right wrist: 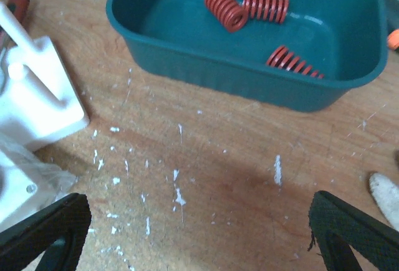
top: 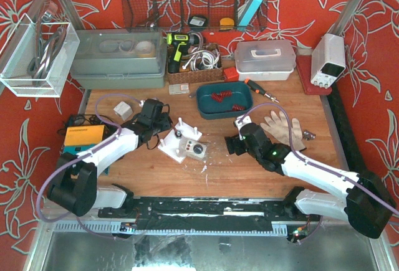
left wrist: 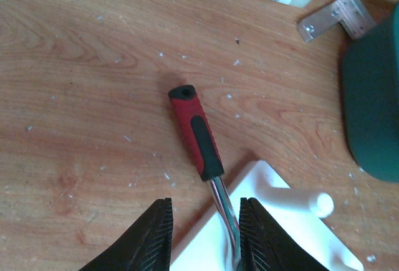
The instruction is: Install the large spring
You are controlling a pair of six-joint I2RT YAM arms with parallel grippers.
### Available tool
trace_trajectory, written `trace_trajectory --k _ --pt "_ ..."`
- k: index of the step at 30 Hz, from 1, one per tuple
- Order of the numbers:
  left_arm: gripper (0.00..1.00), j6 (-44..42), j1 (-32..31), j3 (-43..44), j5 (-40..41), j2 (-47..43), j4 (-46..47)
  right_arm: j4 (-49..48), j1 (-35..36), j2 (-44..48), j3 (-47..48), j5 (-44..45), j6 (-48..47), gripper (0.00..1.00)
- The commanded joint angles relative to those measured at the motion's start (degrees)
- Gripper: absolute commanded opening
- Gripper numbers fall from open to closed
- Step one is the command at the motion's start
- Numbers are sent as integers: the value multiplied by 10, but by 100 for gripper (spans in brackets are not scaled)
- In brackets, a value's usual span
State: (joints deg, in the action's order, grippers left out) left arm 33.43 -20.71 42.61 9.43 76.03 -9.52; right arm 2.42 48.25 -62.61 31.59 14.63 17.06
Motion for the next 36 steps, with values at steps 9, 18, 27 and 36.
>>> trace_trajectory --k 9,18,27,36 --pt "44 32 -2 77 21 131 19 -56 10 29 -19 64 -10 96" --pt "44 55 1 104 43 191 6 -54 13 40 -22 79 -12 96" --pt "43 64 1 122 35 245 14 -54 13 48 -24 81 -14 96" --pt "31 67 1 134 20 281 14 -55 13 43 -23 88 -16 96"
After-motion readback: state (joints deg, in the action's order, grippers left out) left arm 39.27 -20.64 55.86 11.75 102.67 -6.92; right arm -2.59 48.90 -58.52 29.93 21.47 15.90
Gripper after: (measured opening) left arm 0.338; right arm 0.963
